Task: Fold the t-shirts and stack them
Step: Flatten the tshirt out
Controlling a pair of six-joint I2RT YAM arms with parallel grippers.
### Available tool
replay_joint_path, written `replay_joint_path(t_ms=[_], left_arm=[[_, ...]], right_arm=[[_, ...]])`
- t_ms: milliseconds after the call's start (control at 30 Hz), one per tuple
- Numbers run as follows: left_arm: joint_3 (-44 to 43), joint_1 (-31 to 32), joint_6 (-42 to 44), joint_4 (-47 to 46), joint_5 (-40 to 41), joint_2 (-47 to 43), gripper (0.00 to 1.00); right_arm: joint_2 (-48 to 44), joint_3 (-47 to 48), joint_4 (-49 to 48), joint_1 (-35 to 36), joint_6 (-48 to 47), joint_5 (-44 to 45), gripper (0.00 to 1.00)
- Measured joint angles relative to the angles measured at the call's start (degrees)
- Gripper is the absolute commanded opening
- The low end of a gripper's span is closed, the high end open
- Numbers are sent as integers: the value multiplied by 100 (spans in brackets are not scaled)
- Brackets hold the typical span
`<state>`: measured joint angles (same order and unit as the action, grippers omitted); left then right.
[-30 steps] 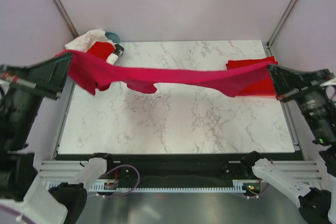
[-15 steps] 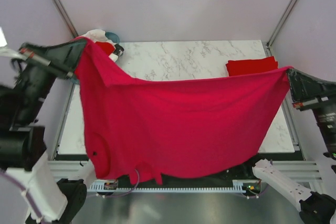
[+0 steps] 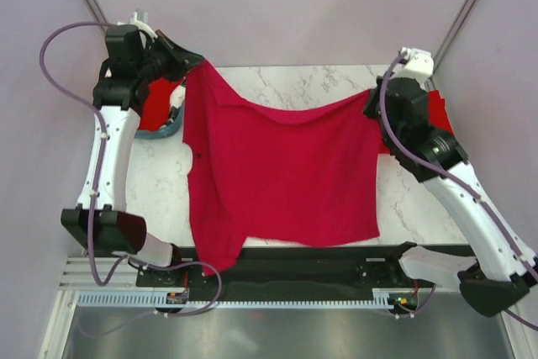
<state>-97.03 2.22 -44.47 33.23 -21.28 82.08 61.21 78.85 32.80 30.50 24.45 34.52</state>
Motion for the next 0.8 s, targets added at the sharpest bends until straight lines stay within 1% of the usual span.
replay_joint_path(t_ms=[67, 167, 267, 333, 433, 500, 567, 667, 800], left_arm=[[-634, 0, -92, -2, -168, 520, 2], [-1808, 0, -170, -92, -258, 1036, 2], [-2756, 0, -258, -516, -267, 1082, 2], [-3053, 0, -330, -960, -269, 979, 2], [-3053, -7, -420, -1690, -409, 776, 2], [-2704, -15, -424, -2076, -575, 669, 2], [-2004, -15, -420, -2450, -704, 487, 2], [-334, -15, -404, -2811, -741, 155, 2], [2079, 4, -356, -2830, -560, -306, 2]], right_arm=[[529, 546, 33, -13, -66, -48, 0], [951, 1412, -17, -28, -146, -164, 0], [1084, 2347, -173, -42, -286, -168, 0], [1073, 2741, -389, -57, -374, -142, 0], [999, 2747, -684, -109, -433, -114, 0], [890, 2341, -881, -168, -422, -120, 0], [791, 1674, -1093, -229, -358, -157, 0], [719, 356, -1252, -315, -179, -356, 0], [713, -1427, -1290, -376, 146, -695, 0]])
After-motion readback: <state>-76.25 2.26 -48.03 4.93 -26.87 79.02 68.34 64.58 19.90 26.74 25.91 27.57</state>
